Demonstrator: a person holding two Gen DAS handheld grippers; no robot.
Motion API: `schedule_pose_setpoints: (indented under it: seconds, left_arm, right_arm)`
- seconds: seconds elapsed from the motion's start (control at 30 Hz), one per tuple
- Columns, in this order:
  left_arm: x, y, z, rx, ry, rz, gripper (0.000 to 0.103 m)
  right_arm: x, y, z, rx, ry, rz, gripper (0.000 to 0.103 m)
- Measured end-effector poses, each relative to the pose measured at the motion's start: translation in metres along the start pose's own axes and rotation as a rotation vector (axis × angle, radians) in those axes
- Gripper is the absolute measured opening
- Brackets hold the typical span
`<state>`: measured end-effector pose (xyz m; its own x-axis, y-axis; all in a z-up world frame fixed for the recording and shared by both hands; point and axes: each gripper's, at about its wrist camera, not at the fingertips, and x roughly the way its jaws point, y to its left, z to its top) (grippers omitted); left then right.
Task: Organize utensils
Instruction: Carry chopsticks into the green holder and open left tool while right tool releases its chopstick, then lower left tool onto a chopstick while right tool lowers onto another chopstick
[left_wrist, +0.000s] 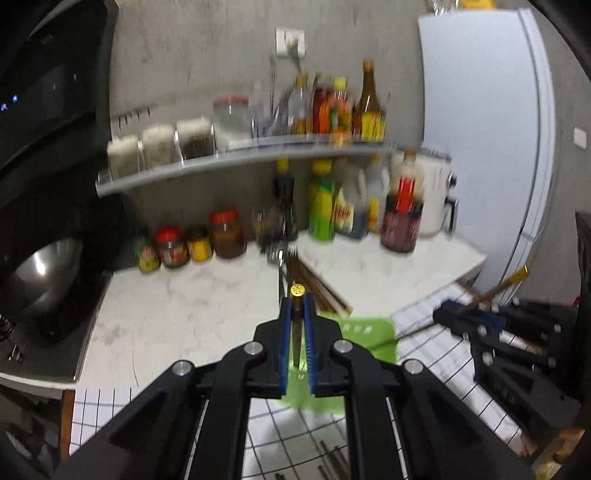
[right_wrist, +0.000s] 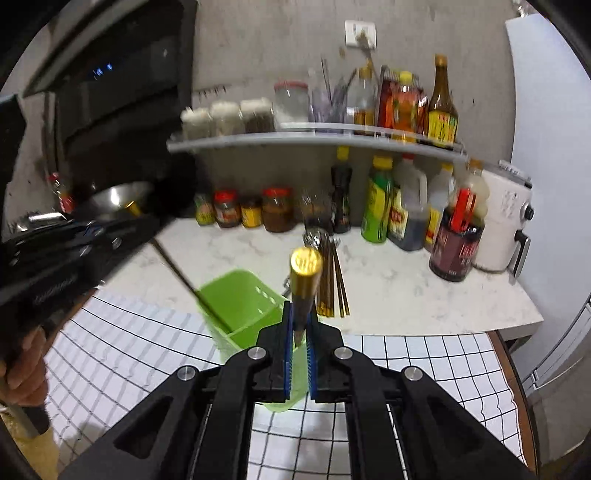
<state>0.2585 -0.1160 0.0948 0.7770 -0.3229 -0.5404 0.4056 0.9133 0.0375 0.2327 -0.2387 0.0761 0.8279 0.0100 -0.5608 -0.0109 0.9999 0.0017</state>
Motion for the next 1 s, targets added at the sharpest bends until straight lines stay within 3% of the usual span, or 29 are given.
schedule_pose_setpoints:
  seconds: [0.13,0.4,0.47,0.57,0.6,0.67,0.73,0.77,0.83,0.87,1.0]
  left_arm:
    - [0.006,0.003,-0.015,0.0,0.07,-0.022,0.007]
    - [-0.012,-0.011,-0.024,0.017,0.101,-0.116,0.007]
    - [-0.015,-0.015,-0.023,0.033,0.098,-0.101,0.007]
    - [-0.009,-0.016,-0.018,0.061,0.067,0.016,0.007]
    - [-0.003,-0.013,-0.016,0.056,0.067,0.034,0.007]
    - [0.007,-0.004,-0.013,0.023,0.074,0.045,0.008]
    - [0.007,0.006,-0.013,-0.01,0.061,0.04,0.008]
    - [0.003,0.009,-0.013,-0.024,0.052,0.026,0.01]
    - [-0.013,0.016,-0.015,-0.05,0.018,-0.001,0.034]
    - [-0.022,0.018,-0.016,-0.053,0.0,-0.007,0.038]
    - [-0.065,0.022,-0.026,-0.067,-0.056,-0.009,0.041]
  right_arm:
    - [0.018,-0.007,0.006,-0.003,-0.008,-0.023,0.008]
    - [0.043,-0.022,0.017,0.024,0.005,-0.017,0.007]
    - [0.049,-0.022,0.017,0.019,0.01,-0.011,0.007]
    - [0.051,-0.02,0.015,0.023,0.035,0.036,0.011]
    - [0.046,-0.02,0.012,0.029,0.038,0.061,0.013]
    - [0.031,-0.018,0.006,0.028,0.026,0.067,0.034]
    - [0.006,-0.017,-0.005,0.03,0.017,0.086,0.042]
    - [-0.005,-0.018,-0.011,0.03,0.016,0.086,0.042]
    - [-0.033,-0.017,-0.029,0.022,0.001,0.084,0.043]
    - [-0.048,-0.016,-0.041,0.017,-0.004,0.081,0.043]
    - [-0.085,-0.012,-0.081,0.0,-0.002,0.066,0.043]
